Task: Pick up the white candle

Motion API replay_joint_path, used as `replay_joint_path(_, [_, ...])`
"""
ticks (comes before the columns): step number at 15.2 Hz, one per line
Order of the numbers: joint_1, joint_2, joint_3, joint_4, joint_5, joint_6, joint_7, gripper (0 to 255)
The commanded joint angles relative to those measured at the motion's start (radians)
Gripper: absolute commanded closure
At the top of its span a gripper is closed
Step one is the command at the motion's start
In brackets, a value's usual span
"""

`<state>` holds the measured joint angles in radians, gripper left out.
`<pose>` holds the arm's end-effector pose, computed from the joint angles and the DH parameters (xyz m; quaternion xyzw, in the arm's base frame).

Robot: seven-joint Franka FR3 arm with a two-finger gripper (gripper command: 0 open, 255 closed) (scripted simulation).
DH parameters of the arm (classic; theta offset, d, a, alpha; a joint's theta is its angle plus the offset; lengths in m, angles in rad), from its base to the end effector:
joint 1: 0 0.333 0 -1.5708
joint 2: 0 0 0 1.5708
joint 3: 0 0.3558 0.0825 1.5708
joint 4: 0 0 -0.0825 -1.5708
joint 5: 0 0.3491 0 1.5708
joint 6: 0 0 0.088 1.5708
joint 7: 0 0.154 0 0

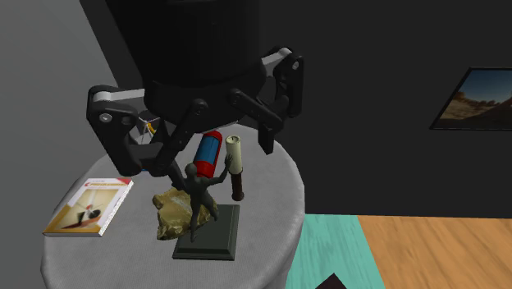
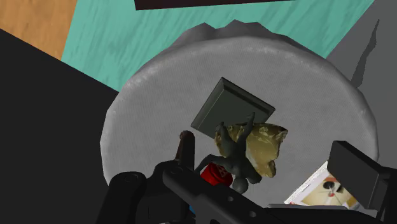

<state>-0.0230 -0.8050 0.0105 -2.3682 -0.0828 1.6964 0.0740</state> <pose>0.2567 -0.0139 0.5838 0.9959 -0.0420 0.0678 0.0431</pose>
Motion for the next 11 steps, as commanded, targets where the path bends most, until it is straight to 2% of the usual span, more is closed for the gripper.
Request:
replay_joint_path(1, [0.0,0.0,0.0,0.0,0.0,0.0,0.0,0])
replay_joint_path(11, [-0.026,0.379,-0.073,0.129,-0.018,0.201,-0.053,0])
